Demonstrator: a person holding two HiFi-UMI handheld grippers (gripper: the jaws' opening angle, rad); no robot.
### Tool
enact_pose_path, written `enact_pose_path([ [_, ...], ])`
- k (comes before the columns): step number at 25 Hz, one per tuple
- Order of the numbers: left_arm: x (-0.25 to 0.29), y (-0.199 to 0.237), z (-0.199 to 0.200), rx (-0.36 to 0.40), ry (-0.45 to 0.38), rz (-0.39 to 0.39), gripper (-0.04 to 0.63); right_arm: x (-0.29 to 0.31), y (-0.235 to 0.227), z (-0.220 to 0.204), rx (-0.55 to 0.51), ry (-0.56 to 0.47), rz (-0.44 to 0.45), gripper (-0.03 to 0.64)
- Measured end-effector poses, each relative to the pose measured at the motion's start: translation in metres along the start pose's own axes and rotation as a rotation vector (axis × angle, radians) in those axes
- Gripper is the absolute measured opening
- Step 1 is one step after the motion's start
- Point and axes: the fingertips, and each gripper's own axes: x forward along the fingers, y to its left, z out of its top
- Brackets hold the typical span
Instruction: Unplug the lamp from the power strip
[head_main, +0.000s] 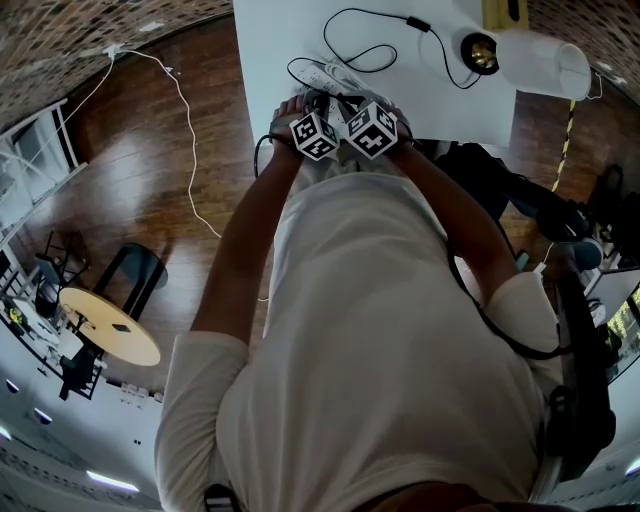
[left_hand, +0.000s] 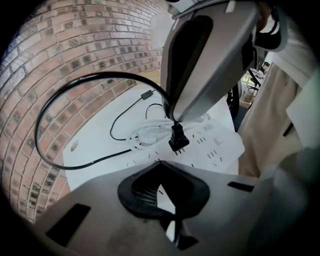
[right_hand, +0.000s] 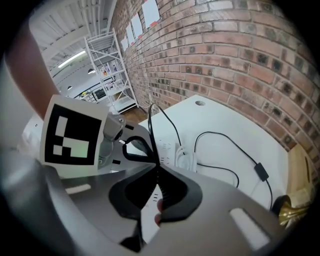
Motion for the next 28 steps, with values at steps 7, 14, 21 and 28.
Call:
enact_pose_path([
  [7, -0.003, 0.0, 0.003, -0.01, -0.004, 0.0, -0.009, -0.004, 0.002, -0.001, 0.012, 0.001, 0.003, 0.012],
  [14, 0.0, 0.004, 0.0, -0.079, 0.009, 0.008, -0.009, -0.009, -0.002, -0.009, 0.066, -0.018, 0.002, 0.012],
  [21, -0.002, 0.002, 0.001, -0.081, 0.008, -0.007, -0.009, -0.016, -0.005, -0.005, 0.074, -0.026, -0.005, 0.012],
  [28, -0.007, 0.008, 0.007, -0.164, 0.004, -0.044, 0.003, -0.025, -0.01, 0.001, 0.093, -0.053, -0.02, 0.012],
])
